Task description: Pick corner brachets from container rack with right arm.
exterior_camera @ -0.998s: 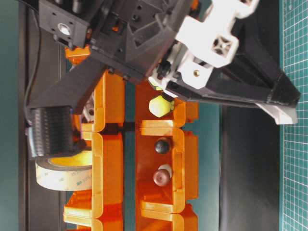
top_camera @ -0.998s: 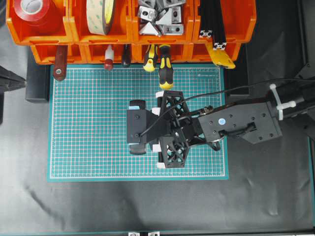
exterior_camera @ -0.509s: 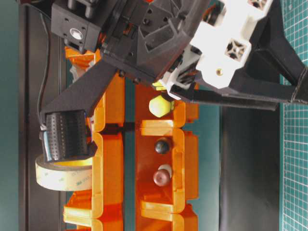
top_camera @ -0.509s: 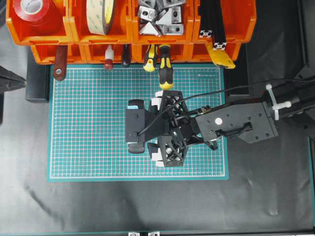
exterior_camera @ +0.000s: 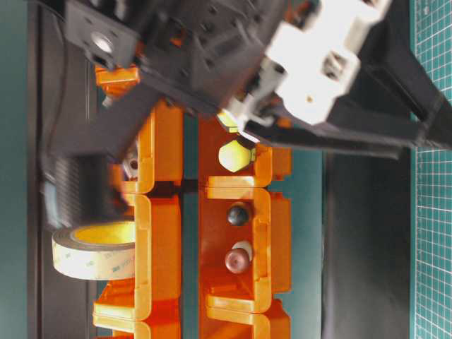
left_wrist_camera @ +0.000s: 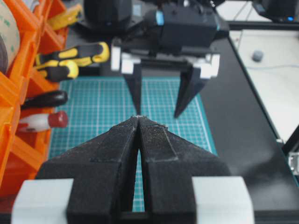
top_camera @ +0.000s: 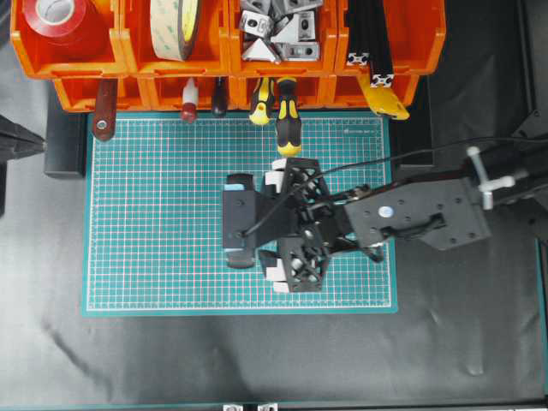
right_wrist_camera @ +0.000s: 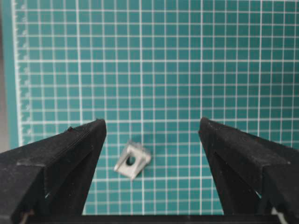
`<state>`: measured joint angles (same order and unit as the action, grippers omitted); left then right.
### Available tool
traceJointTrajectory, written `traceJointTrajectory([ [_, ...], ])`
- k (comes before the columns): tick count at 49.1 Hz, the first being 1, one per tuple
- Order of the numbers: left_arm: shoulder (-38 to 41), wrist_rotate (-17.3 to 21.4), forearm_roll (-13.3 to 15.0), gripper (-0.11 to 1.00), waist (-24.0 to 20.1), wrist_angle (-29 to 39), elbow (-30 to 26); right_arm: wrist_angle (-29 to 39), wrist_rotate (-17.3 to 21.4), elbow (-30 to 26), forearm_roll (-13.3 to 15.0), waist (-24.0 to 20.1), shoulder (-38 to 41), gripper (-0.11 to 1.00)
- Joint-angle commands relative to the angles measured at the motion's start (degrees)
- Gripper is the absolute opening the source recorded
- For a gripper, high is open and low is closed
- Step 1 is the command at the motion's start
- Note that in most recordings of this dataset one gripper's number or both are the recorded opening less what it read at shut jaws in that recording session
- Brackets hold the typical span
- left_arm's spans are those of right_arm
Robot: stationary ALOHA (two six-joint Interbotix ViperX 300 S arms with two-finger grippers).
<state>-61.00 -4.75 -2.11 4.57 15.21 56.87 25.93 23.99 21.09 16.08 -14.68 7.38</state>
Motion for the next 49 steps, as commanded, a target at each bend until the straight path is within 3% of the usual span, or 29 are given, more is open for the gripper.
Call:
traceJointTrajectory([
  [1, -0.3, 0.1, -0.2, 0.0, 0.1, 1.1, -1.0, -0.4, 0.1, 0.7, 0.1, -0.8, -4.8, 0.78],
  [20, -2.1, -0.2, -0.2, 0.0, 0.2, 3.0, -0.8, -1.8, 0.1, 7.0, 0.1, -1.1, -21.2, 0.77],
  [39, -2.8, -0.4, -0.2, 0.0, 0.1, 2.9, -0.3, -11.6, 0.0, 15.3, 0.1, -1.2, -33.8, 0.77],
  [49, -3.8, -0.7, -0.2, 0.0, 0.1, 2.9, -0.1, -12.1, 0.0, 19.0, 0.2, -1.1, -40.6, 0.77],
])
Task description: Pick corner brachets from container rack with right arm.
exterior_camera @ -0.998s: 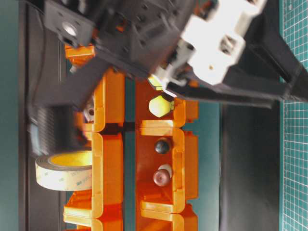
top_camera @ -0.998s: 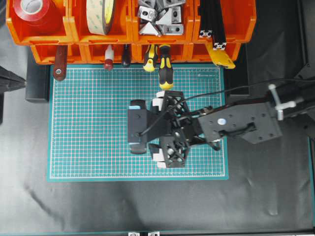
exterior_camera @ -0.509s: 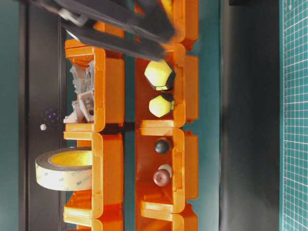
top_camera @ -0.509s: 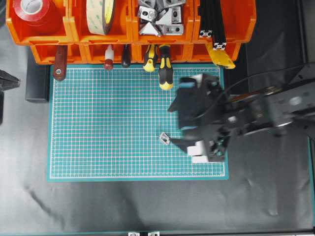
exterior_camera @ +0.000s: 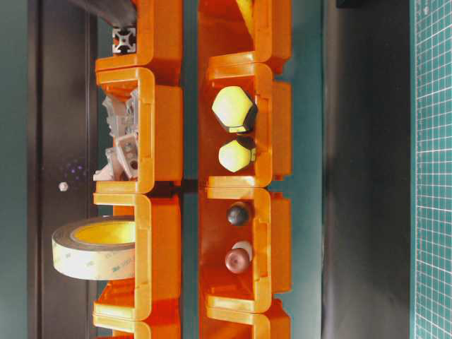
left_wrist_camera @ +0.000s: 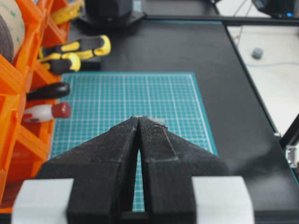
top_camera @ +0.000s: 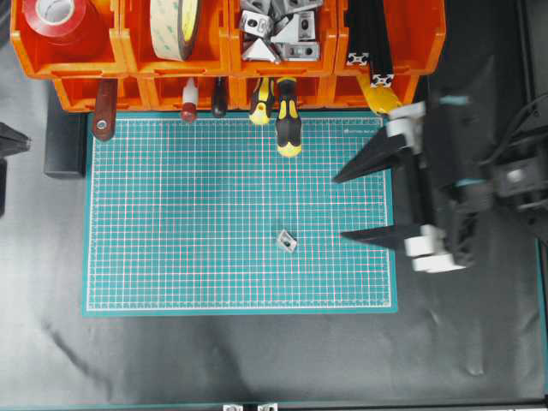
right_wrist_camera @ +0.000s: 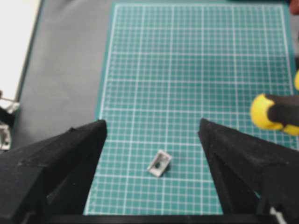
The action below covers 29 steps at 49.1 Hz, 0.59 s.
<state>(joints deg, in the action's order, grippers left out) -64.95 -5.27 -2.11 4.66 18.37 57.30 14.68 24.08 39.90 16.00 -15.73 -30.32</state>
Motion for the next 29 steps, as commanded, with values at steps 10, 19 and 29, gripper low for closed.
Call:
traceJointTrajectory([
  [10, 0.1, -0.2, -0.2, 0.0, 0.0, -0.2, -0.4, -0.8, -0.1, 1.7, 0.2, 0.2, -7.0, 0.77],
  [19, 0.1, -0.4, -0.2, 0.0, 0.0, -0.3, -0.3, -0.8, -0.1, 2.1, 0.2, 0.1, -7.6, 0.77],
  [29, 0.1, -0.4, -0.2, 0.0, 0.1, -0.2, 0.0, -0.8, -0.1, 2.4, 0.2, 0.2, -7.6, 0.76],
])
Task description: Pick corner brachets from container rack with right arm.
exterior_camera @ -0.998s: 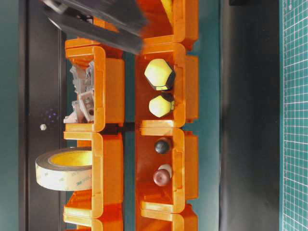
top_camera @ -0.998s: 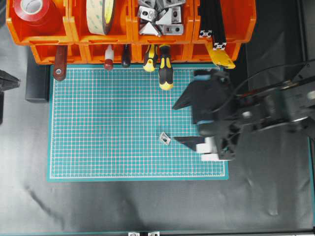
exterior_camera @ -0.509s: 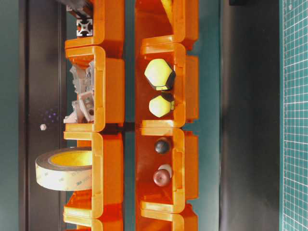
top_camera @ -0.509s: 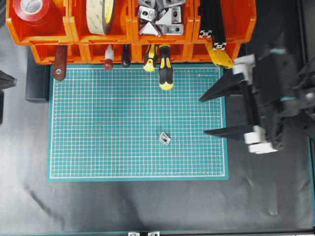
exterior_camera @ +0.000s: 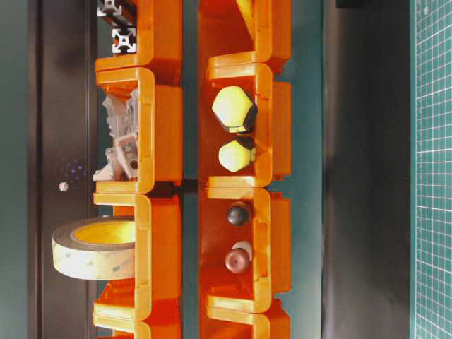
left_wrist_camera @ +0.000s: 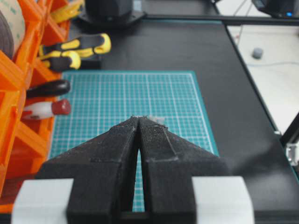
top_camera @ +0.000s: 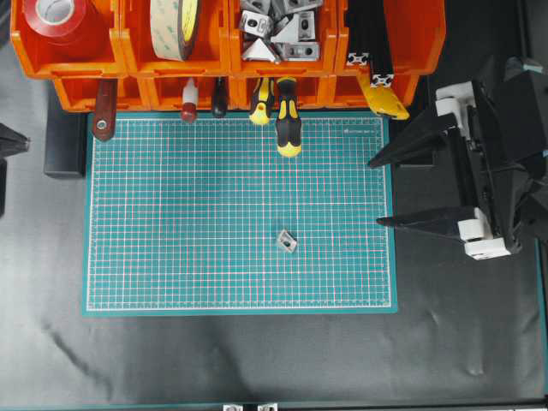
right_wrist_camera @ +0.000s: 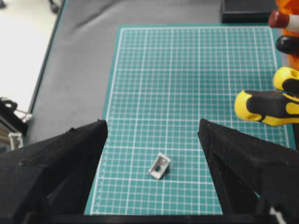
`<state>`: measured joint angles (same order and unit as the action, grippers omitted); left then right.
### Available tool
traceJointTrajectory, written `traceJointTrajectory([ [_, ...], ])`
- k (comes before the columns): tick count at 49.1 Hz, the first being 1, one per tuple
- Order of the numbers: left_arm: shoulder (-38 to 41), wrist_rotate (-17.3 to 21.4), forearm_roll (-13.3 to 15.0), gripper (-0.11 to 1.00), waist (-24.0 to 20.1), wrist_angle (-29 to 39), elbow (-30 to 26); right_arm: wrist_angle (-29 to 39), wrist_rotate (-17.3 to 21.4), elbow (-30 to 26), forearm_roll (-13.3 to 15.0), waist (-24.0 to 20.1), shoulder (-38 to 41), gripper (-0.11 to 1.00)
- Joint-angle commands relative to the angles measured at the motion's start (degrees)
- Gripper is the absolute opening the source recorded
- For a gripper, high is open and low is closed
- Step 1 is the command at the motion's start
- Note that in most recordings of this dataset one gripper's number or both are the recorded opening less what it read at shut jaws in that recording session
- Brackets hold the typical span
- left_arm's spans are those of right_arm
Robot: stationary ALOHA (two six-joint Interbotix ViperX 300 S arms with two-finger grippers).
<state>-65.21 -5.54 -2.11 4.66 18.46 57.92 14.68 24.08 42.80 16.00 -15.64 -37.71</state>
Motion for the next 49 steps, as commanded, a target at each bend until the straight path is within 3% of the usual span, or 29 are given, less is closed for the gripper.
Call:
traceJointTrajectory([
  [1, 0.4, -0.1, -0.2, 0.0, 0.1, -0.4, -0.6, -0.8, -0.1, -0.5, 0.2, 0.0, -0.3, 0.76],
  [49, 0.4, 0.4, -0.2, 0.0, 0.1, -0.4, -0.5, -0.8, -0.1, 0.4, 0.2, 1.4, -0.9, 0.76],
])
